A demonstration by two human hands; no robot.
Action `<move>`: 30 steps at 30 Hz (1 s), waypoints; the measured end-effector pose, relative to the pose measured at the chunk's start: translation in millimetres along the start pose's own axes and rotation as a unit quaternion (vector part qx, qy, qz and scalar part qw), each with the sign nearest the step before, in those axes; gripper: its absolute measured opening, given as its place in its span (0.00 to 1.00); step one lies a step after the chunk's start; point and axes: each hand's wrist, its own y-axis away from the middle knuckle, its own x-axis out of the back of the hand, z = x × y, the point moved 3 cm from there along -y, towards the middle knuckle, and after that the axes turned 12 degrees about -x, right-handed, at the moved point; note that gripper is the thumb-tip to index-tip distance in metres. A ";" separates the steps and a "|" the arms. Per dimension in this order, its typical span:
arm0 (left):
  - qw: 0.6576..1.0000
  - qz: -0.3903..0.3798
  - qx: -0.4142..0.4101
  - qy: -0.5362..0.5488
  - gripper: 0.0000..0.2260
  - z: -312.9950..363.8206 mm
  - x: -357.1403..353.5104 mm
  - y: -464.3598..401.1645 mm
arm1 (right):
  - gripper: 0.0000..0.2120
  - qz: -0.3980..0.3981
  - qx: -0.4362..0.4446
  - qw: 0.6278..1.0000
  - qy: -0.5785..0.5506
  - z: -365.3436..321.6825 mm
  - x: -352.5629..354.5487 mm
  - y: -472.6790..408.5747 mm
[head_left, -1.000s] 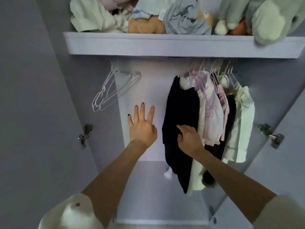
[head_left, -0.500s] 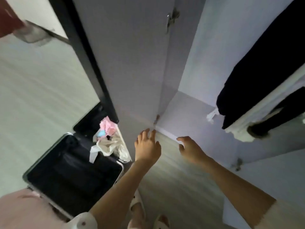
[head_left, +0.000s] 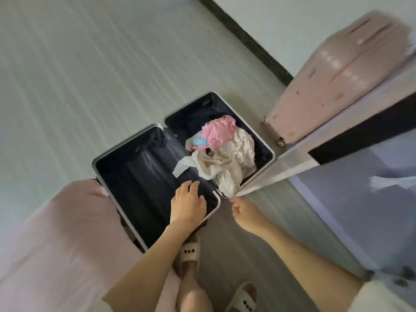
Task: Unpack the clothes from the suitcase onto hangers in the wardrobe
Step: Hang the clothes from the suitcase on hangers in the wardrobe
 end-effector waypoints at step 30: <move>0.980 -0.053 0.084 0.175 0.19 -183.5 -143.8 -209.6 | 0.14 0.151 -0.142 0.970 -0.125 -7.1 -63.4 -349.6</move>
